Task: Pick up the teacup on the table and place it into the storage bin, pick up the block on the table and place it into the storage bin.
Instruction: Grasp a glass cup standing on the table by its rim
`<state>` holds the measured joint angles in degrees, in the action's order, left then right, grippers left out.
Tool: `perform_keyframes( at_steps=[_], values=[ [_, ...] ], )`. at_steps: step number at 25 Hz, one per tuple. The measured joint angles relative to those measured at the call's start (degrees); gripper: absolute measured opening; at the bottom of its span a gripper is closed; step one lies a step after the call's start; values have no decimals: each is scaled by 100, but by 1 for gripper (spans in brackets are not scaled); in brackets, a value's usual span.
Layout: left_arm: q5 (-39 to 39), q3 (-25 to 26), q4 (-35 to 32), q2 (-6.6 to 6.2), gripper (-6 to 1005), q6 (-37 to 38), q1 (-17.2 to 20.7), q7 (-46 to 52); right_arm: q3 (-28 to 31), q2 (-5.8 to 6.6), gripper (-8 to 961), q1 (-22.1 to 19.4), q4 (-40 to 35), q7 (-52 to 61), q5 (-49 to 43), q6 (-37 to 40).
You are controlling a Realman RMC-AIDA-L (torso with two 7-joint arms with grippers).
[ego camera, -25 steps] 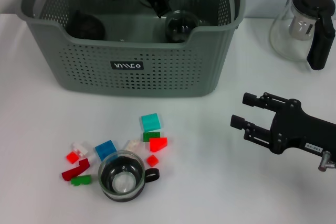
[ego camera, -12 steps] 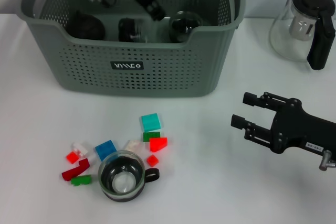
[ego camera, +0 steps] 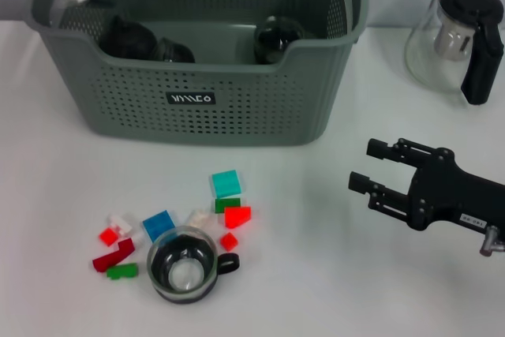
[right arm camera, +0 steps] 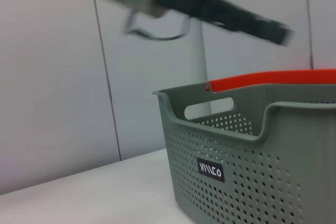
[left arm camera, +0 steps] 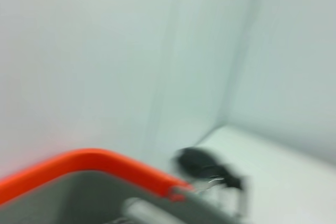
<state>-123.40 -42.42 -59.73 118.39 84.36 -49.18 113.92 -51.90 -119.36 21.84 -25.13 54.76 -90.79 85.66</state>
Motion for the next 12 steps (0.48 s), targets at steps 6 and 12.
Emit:
perform_keyframes(
  at_steps=[6, 12],
  values=[
    [579, 1109, 417, -26, 478, 1767, 899, -1735, 5, 32, 646, -13, -3, 64, 0, -1],
    [-716, 1204, 202, 142, 477, 2200, 1415, -2237, 1, 70, 645, -57, -4, 185, -8, -15]
  ],
)
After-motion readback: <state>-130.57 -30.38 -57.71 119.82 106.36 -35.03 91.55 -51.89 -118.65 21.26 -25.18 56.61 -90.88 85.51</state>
